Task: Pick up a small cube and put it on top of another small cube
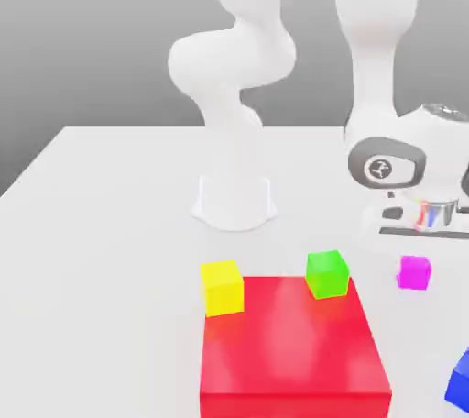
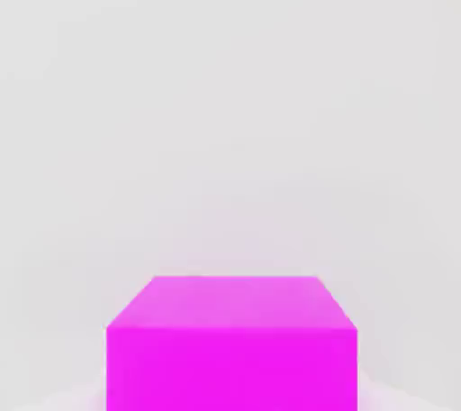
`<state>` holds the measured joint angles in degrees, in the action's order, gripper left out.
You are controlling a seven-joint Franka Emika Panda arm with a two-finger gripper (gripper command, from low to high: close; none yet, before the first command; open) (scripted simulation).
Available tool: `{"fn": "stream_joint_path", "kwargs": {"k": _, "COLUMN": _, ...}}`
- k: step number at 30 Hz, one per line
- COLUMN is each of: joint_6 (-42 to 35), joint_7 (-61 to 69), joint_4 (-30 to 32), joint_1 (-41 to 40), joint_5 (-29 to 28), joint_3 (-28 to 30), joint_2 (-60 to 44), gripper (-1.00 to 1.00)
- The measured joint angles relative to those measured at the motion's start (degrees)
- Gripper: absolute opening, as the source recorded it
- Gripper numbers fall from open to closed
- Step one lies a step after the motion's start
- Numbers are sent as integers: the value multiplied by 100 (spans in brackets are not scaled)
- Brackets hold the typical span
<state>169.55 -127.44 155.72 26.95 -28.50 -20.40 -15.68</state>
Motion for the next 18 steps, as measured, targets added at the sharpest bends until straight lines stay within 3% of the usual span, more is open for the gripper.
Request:
{"fn": "stream_joint_path", "kwargs": {"k": 6, "joint_6": -636, "joint_7": 1344, "joint_4": 202, "joint_1": -681, "joint_5": 1697, "joint_3": -1031, "joint_2": 901, "gripper": -100}}
{"fn": "stream_joint_path", "kwargs": {"k": 18, "joint_6": -2112, "joint_7": 2918, "joint_4": -1937, "joint_1": -1300, "joint_5": 1569, "joint_3": -664, "joint_2": 5, "gripper": -100}}
